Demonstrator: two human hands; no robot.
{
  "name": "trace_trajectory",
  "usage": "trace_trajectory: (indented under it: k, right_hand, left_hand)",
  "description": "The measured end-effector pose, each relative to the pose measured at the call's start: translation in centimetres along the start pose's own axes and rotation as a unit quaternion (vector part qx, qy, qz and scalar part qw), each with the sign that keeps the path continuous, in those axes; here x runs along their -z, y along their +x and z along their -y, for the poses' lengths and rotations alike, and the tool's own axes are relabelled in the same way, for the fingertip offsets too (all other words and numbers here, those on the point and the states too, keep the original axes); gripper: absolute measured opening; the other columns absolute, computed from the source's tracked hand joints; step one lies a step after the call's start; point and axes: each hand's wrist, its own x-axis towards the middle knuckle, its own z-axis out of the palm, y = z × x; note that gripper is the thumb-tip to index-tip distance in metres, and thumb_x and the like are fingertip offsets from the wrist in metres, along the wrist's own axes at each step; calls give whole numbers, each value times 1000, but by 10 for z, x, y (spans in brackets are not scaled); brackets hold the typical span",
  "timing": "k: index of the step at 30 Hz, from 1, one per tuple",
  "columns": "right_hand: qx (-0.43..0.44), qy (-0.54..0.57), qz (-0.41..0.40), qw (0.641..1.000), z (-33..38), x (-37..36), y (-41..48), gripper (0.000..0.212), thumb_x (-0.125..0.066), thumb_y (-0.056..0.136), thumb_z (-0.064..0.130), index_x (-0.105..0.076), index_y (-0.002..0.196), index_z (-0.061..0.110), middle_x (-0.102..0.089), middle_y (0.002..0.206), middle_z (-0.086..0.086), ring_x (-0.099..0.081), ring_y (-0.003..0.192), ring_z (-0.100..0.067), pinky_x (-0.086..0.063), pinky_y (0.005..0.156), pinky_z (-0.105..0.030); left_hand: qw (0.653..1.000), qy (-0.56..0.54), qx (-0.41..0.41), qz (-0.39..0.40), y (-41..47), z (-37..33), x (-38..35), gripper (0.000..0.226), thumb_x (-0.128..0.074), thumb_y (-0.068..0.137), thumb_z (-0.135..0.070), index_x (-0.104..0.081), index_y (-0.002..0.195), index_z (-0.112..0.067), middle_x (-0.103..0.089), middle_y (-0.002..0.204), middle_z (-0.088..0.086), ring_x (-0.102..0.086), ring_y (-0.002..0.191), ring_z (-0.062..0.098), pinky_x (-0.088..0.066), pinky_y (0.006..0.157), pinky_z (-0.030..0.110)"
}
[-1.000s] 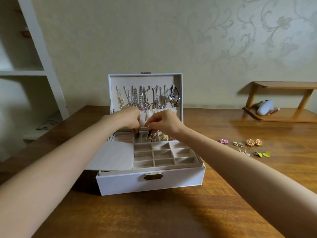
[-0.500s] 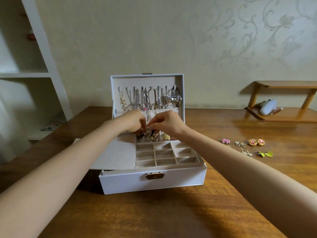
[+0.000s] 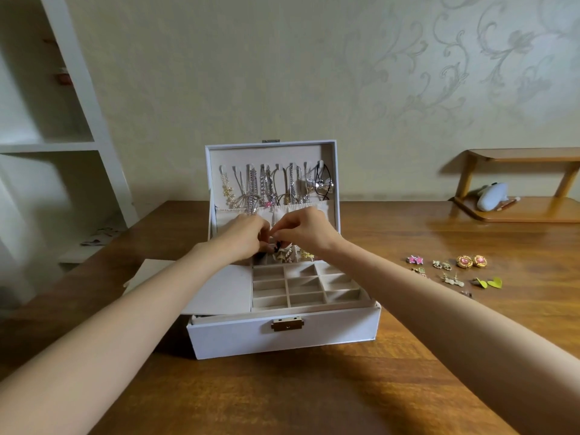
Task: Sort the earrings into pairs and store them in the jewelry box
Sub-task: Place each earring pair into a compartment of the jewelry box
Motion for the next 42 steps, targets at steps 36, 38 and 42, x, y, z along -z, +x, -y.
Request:
trace_trajectory:
  k: [36,38,42]
  right_hand:
    - [26,-99,59,993,4,-13,-1,24,-61,76,-6,-76,88,9,-74,91,-7,-58,76,-8,-46,73,-16]
    - [31,-107,57,992,4,-14,-1,28,-57,75,-7,-76,87,10,-74,90,-7,-58,74,-9,-48,73,-20]
    - [28,-123,61,990,3,-15,0,22,-62,76,4,-77,86,15,-74,87,-6,-61,77,-15,-52,76,-27]
  left_hand:
    - [998,-57,-13,35,-13,17,7,22,-79,70,-19,-60,80,-20,-61,87,3,-54,80,19,-42,69,31]
    - [998,-56,-11,40,-13,17,7,21,-79,70,-21,-62,82,-21,-64,92,3,-57,86,21,-47,76,35]
    - [998,-54,-6,41,-13,17,8,22,-80,70,-22,-63,83,-21,-65,94,2,-58,90,20,-49,81,36]
